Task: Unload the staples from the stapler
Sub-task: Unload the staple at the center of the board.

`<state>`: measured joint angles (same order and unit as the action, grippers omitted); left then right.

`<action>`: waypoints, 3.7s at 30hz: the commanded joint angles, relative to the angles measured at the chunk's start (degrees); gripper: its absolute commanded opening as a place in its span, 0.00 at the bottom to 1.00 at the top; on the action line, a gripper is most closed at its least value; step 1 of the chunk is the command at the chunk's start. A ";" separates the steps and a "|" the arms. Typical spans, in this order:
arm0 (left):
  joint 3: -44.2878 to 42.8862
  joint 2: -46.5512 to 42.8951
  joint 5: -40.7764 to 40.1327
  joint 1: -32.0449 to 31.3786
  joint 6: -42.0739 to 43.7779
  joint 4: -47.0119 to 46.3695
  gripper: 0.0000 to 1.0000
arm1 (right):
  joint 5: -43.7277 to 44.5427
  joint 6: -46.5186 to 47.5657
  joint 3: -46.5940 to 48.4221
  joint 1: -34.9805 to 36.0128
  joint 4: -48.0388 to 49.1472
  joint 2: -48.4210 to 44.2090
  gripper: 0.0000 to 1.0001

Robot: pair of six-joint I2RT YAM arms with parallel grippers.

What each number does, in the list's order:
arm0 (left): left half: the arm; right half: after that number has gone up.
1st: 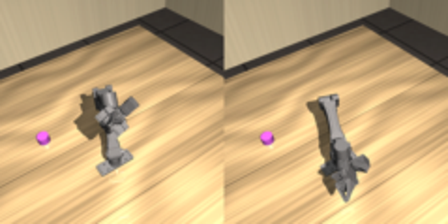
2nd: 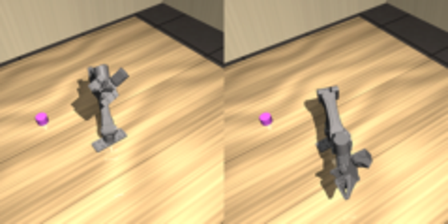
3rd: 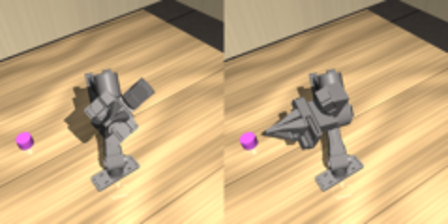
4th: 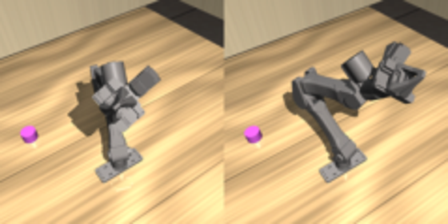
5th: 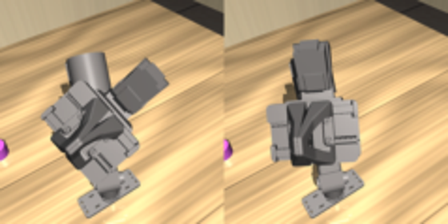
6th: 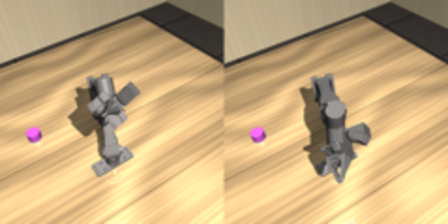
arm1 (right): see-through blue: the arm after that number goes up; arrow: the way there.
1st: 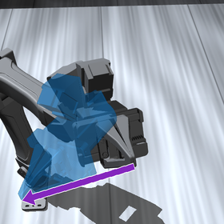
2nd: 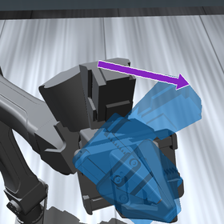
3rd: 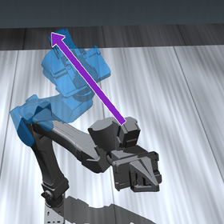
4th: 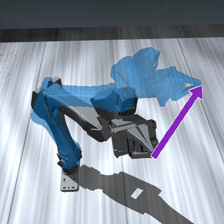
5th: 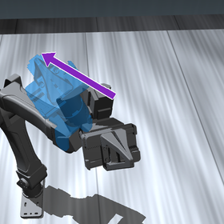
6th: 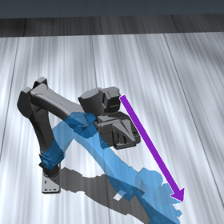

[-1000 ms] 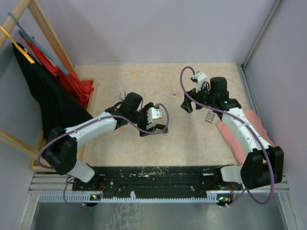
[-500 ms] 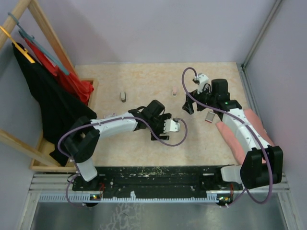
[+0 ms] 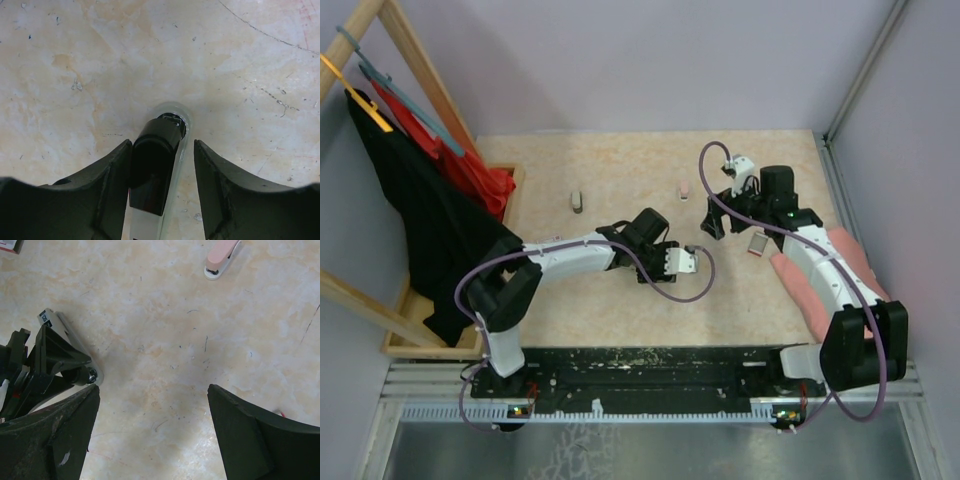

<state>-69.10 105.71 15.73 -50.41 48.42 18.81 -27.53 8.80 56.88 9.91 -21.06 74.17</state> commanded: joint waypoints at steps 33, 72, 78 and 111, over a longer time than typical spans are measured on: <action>-0.94 -1.77 -6.47 1.69 -13.52 -12.48 0.00 | -10.37 -7.95 6.06 -0.88 -2.59 14.11 0.68; 2.13 -8.77 4.43 7.87 -23.13 -13.37 0.00 | -26.52 -23.62 6.95 2.89 6.55 29.59 0.50; 1.95 -8.68 5.06 7.88 -23.46 -13.18 0.00 | -26.49 -22.89 7.72 4.16 5.60 31.13 0.48; 2.73 -9.42 9.01 8.81 -25.21 -14.17 0.00 | -28.50 -20.24 8.97 6.08 4.05 37.14 0.14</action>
<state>-66.19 99.02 21.08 -42.41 24.34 9.43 -58.06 -14.11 64.62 15.49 -17.37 109.30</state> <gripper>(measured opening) 0.396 0.156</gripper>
